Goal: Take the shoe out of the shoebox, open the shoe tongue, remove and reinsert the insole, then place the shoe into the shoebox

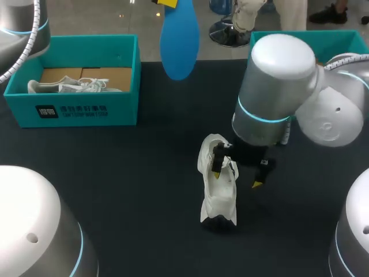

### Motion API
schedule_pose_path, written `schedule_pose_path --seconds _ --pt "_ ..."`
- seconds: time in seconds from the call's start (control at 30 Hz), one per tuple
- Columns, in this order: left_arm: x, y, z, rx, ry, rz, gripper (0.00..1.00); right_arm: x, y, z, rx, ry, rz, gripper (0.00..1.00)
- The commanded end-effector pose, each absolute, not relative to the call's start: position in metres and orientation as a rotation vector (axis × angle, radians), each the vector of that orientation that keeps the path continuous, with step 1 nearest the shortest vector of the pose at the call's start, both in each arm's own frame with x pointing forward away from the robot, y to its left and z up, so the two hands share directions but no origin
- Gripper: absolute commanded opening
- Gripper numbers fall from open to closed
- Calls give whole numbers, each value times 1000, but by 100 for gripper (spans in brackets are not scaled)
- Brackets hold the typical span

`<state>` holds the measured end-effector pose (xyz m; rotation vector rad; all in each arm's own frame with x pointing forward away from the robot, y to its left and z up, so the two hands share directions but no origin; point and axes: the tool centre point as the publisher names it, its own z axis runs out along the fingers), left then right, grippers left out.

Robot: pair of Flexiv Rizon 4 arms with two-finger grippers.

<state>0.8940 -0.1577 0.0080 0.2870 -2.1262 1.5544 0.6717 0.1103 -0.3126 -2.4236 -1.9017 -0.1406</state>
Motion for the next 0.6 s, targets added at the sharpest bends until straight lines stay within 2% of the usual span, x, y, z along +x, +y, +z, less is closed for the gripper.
schedule_pose_path --seconds 0.03,0.47,0.6 --pt "895 -157 8 284 -2126 1553 0 678 105 -304 -2396 -1885 -107 100" --pt "895 -157 8 284 -2126 1553 0 678 105 -304 -2396 -1885 -107 100" --pt "895 -157 8 284 -2126 1553 0 677 104 -289 -2342 -1688 -111 100"
